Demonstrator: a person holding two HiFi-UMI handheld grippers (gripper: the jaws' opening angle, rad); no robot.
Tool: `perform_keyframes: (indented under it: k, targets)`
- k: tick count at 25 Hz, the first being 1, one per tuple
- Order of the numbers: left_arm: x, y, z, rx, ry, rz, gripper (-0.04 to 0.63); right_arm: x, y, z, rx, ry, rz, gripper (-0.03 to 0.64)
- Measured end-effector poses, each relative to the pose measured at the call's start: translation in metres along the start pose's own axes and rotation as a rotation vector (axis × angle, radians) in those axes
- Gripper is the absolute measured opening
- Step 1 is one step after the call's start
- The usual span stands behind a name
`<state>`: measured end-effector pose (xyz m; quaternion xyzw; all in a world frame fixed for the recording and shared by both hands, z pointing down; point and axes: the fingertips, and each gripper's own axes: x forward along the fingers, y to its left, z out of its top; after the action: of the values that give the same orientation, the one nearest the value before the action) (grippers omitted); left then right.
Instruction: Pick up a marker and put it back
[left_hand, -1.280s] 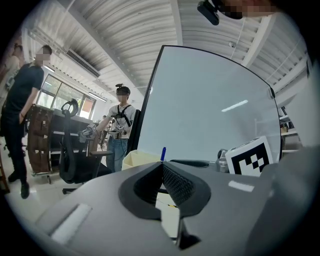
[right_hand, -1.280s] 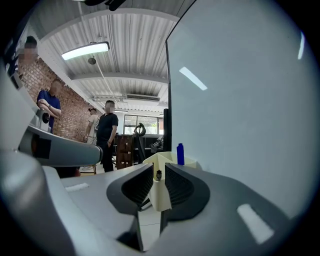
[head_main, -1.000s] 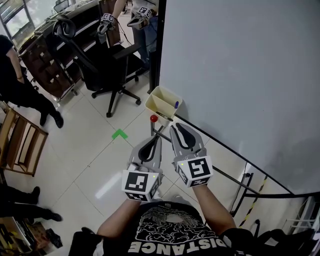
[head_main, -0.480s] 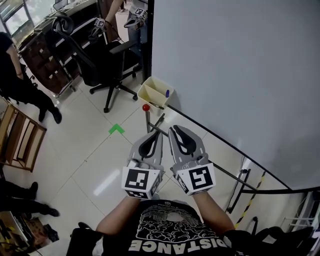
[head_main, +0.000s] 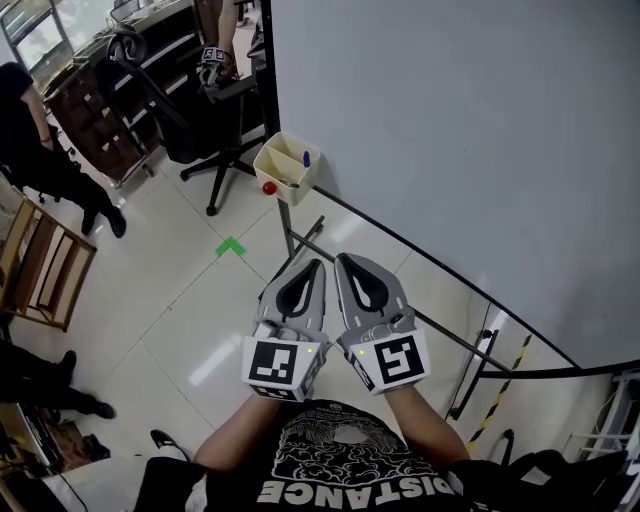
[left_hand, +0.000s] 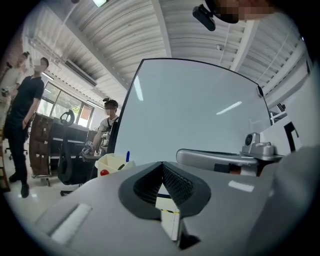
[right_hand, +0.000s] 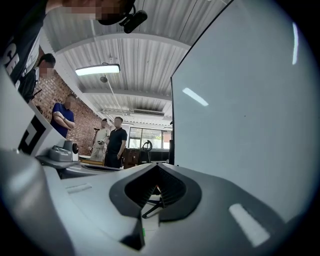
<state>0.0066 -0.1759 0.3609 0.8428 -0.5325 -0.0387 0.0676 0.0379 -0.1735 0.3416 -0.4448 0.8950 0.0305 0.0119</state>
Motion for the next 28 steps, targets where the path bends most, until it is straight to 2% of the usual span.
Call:
perform_keyframes:
  k: [11,28]
  targets:
    - [-0.058,-0.060,-0.010,0.021,-0.005,0.032,0.005,-0.076,0.023,-0.003,0.035,0.008,0.043,0.000]
    - [-0.128,-0.120,-0.014,0.042,-0.031,0.059,0.005,-0.160,0.060,0.004,0.032,0.009,0.071,0.000]
